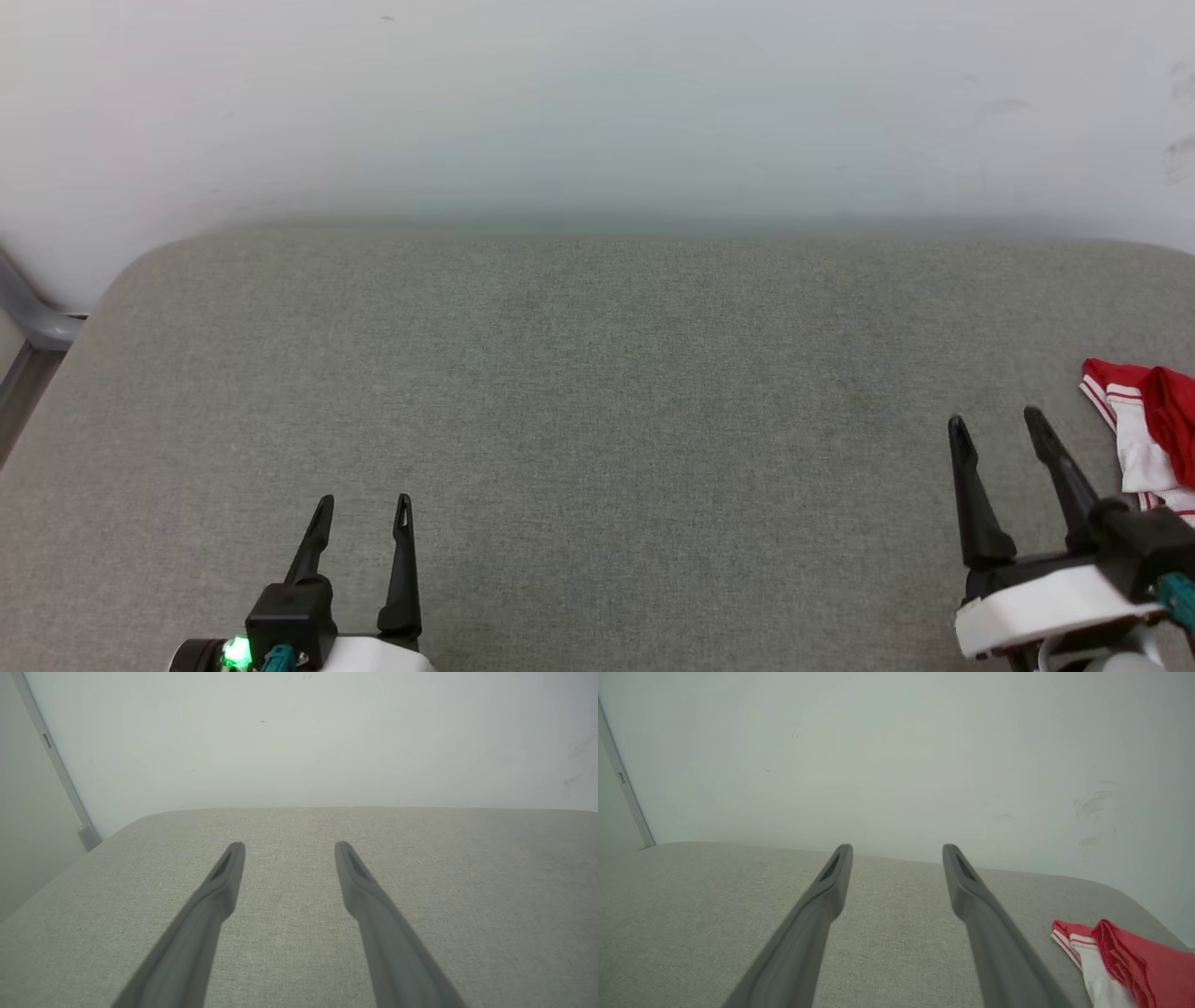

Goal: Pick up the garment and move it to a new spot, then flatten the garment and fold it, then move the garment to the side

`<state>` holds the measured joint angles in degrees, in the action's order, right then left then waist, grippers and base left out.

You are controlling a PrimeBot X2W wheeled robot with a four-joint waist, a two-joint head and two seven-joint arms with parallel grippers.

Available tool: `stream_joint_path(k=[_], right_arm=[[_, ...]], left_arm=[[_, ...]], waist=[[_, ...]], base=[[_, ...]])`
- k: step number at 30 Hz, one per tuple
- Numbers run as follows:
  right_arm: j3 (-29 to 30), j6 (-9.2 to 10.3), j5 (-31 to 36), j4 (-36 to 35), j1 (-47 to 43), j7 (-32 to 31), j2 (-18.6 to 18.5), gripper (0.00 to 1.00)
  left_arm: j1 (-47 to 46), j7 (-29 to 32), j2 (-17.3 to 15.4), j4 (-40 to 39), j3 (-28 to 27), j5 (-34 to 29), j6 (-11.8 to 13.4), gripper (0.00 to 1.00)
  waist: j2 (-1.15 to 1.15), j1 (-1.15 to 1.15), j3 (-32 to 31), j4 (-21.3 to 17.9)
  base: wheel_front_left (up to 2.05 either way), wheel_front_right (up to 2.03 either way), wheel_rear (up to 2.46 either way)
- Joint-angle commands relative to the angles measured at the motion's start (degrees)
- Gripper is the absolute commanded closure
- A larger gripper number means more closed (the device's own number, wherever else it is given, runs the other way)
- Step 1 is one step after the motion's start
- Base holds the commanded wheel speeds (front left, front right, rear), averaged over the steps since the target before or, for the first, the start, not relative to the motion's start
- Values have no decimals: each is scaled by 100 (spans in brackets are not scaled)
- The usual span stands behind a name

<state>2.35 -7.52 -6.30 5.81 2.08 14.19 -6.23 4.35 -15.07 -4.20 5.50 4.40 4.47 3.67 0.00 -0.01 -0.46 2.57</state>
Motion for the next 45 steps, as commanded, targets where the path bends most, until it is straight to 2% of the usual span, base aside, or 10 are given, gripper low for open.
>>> stream_joint_path(k=[1,15,38,39,45], right_arm=[[40,7,-33,-51,-163,47,85,0],[165,6,-49,-315,-860,91,331,0],[272,6,-139,-398,-1145,106,348,0],[262,0,-145,-371,-1086,75,323,100],[251,0,-302,-93,-1119,2,324,100]], left_arm=[[50,-13,19,3,-39,31,-20,0],[183,-13,51,22,-149,128,-168,0],[195,-13,84,180,-174,16,-246,0],[189,2,85,197,-158,48,-248,100],[270,87,109,501,-161,207,-262,100]], waist=[[0,1,-28,-3],[0,1,-161,-7],[0,1,-216,12],[0,1,-216,11],[0,1,-213,7]], base=[[0,0,0],[0,0,0],[0,0,0],[0,0,0],[0,0,0]])
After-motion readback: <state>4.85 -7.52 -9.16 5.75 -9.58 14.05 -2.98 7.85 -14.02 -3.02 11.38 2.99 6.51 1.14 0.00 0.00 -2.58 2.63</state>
